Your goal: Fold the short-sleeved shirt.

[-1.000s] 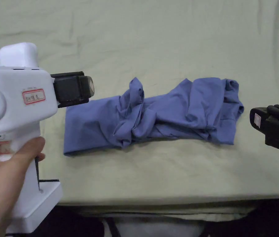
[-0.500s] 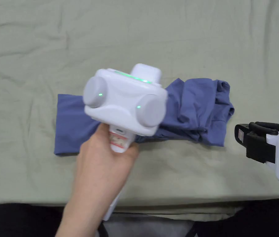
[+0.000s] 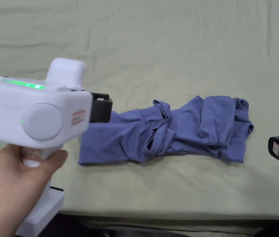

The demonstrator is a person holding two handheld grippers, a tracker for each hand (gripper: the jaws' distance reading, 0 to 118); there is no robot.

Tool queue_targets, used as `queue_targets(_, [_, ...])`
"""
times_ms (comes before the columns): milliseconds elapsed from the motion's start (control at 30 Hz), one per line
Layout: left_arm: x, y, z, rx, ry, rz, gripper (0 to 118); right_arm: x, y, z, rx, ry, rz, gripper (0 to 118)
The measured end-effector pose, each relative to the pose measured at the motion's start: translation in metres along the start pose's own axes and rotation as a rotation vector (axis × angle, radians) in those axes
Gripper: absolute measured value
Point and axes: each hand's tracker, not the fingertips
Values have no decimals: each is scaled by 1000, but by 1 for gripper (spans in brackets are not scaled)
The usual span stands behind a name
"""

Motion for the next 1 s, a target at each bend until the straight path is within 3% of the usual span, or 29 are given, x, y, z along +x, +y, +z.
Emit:
queue_targets(33, [-14, -7, -25, -123, -15, 40, 118, -3, 1, -1, -4, 1, 5, 2])
queue_targets(133, [-26, -29, -71, -225, -117, 155, 118, -12, 2, -6, -21, 10, 28, 2])
queue_targets(267, [-11, -46, -103, -257, -195, 188, 117, -20, 3, -11, -32, 26, 40, 2])
queue_targets(300, [-11, -47, -105, -295, -232, 222, 99, -22, 3, -12, -36, 27, 43, 2])
queue_targets(333, [-11, -46, -102, -290, -259, 256, 91, -23, 4, -13, -42, 21, 51, 2])
queue_targets(367, [-11, -42, -92, -269, -168, 194, 61, -24, 4, -13, -44, 9, 62, 2])
queue_targets(400, [-11, -35, -84, -260, -229, 157, 41, -25, 4, -13, -43, 0, 68, 2])
queue_targets(433, [-12, -31, -78, -261, -206, 157, 25, -24, 4, -13, -46, 2, 69, 2])
queue_targets(467, [-14, -28, -72, -259, -170, 95, 22, -23, 4, -15, -48, 7, 69, 2])
queue_targets(533, [-19, -22, -64, -239, -286, 194, 22, -23, 4, -18, -53, 10, 62, 2])
queue_targets(667, [-38, -14, -53, -230, -251, 154, 22, -24, 3, -14, -50, -3, 75, 2])
queue_targets(833, [-86, -7, -12, -200, 111, 130, 22, -17, 3, -11, -32, 10, 60, 2])
queue_targets(1000, [-88, 4, 22, -150, 95, 198, 22, -11, 3, -17, -27, 29, 36, 2])
